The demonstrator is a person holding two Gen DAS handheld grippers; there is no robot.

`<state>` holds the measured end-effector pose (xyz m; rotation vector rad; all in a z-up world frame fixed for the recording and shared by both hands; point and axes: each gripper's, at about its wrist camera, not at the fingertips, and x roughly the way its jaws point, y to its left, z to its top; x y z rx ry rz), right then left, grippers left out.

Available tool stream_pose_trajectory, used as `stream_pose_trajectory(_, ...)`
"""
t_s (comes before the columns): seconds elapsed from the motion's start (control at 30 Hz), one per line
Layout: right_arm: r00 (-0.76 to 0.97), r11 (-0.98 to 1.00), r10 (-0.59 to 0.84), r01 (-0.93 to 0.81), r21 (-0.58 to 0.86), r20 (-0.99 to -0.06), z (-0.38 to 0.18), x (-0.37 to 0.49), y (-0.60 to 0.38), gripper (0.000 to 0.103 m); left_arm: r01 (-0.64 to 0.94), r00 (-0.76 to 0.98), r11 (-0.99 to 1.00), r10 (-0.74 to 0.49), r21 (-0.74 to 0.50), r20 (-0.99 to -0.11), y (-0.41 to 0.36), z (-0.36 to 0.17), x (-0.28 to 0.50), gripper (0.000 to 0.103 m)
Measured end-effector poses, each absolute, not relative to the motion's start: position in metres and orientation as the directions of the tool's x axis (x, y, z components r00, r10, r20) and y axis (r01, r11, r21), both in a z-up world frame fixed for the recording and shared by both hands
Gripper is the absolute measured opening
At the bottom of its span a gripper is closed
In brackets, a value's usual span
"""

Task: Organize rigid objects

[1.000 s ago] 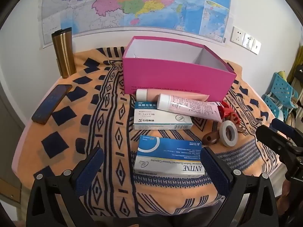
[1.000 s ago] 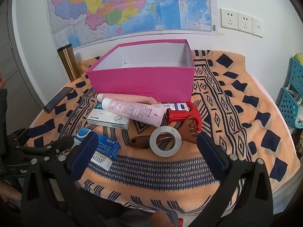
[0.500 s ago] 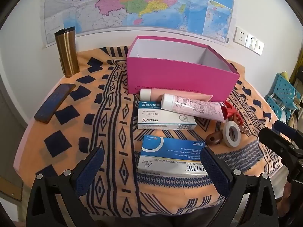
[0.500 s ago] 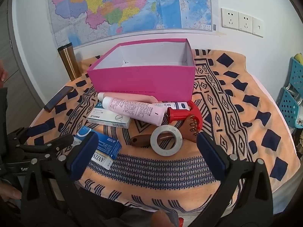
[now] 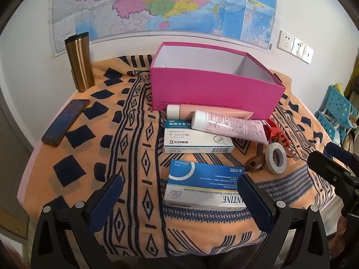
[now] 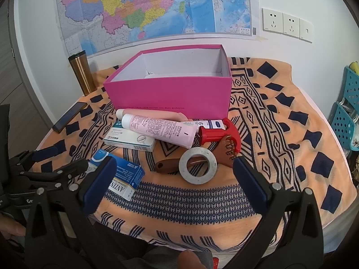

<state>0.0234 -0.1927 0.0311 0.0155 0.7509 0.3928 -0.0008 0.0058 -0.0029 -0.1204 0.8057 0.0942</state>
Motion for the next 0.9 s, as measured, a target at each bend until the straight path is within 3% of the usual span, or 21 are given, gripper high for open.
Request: stream_pose_trajectory(0.9,0.659,0.927,0.356,-0.341,0.158,-0.662,0.0326,0.0265,-0.1973,0.103,-0.131,0.688,0.989,0.044,-0.065,-0.724,0.0071,0.0018,0.0001,0.103)
